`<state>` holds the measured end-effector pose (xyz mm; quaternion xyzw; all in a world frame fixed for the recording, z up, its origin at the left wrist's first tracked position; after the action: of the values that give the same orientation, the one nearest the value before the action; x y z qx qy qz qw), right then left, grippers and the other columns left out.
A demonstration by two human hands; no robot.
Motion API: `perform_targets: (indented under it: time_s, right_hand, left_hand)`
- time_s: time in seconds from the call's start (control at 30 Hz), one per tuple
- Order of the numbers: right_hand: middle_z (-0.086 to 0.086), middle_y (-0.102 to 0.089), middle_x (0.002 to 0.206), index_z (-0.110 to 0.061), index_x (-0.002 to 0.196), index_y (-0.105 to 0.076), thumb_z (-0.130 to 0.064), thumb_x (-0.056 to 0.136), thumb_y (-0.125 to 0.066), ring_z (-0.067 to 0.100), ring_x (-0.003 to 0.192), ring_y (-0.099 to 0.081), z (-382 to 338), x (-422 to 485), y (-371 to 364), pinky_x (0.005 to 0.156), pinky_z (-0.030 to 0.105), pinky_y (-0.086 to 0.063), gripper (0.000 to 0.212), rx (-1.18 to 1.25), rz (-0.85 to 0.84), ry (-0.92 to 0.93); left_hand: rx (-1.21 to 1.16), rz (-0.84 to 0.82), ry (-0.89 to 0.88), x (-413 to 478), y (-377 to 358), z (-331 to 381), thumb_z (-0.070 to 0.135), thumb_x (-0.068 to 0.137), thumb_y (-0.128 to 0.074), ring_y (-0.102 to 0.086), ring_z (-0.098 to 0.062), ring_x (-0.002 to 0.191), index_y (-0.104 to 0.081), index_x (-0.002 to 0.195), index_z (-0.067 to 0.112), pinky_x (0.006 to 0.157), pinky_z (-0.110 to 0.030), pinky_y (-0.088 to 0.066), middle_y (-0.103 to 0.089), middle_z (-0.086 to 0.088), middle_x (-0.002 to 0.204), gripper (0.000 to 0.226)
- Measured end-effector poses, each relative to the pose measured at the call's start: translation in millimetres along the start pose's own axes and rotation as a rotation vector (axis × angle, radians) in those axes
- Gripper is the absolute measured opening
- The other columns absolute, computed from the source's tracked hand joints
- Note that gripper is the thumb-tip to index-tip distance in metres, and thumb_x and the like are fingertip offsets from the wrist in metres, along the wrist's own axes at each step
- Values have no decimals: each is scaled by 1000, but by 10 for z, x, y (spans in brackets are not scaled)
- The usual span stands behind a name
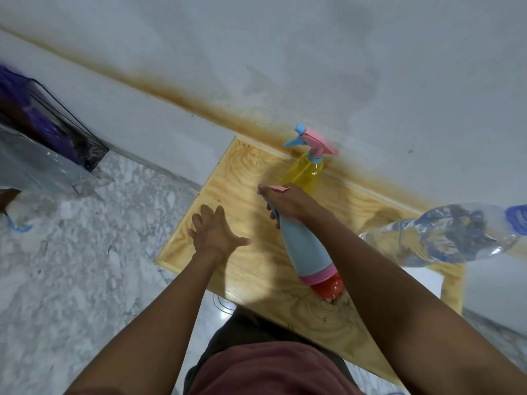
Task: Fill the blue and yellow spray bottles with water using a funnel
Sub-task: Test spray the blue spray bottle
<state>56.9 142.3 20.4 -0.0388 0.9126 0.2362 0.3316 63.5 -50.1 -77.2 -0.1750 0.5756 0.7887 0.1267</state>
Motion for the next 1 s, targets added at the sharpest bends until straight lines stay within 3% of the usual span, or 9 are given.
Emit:
perform_targets:
  time_s: [0.2, 0.33, 0.43, 0.8, 1.0]
  right_hand:
    - [8, -74, 82, -13, 94, -69, -68, 88, -48, 31, 70, -75, -55, -6, 31, 76, 43, -62, 59, -76, -40, -11]
    - [7, -72, 72, -13, 85, -68, -65, 88, -49, 27, 60, -73, -78, 5, 9, 75, 43, -61, 55, -101, -11, 2]
    - [6, -75, 77, -11, 89, -68, -68, 87, -47, 28, 65, -75, -121, 28, -16, 78, 43, -62, 61, -162, -36, -25]
    - [1, -72, 64, -13, 82, -69, -68, 81, -50, 23, 56, -73, -105, 52, -31, 77, 44, -62, 58, -179, 18, -6]
    - [-2, -74, 80, -19, 93, -68, -63, 87, -53, 22, 61, -74, -99, 26, -42, 73, 36, -60, 47, -227, -36, -8]
  left_hand:
    - [-33, 8, -5, -11, -6, -6, 73, 47, -80, -26, -30, 129, -36, 137, 26, 106, -48, -30, -22, -2, 142, 111]
    - [-47, 6, -4, -19, -6, -4, 72, 48, -80, -23, -31, 131, -35, 138, 27, 108, -49, -28, -20, -2, 144, 111]
    - [-61, 5, -4, -30, 1, -3, 71, 49, -81, -22, -31, 133, -35, 137, 27, 110, -50, -27, -19, -2, 146, 109]
    - [-61, -6, 11, -36, 5, 5, 70, 51, -82, -17, -31, 138, -31, 143, 28, 114, -52, -23, -13, -4, 152, 114]
    - [-37, -10, 18, -48, 21, 20, 70, 52, -81, -16, -32, 139, -30, 144, 28, 113, -52, -23, -12, -4, 154, 114]
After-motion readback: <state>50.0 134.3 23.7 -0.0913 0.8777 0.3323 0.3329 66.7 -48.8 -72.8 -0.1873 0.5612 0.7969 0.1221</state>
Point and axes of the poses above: each hand's wrist, its own x-axis towards the middle knuckle, its own y-axis out of the back of the hand, z = x × y, the point moved 2 cm from there along x, towards the middle knuckle
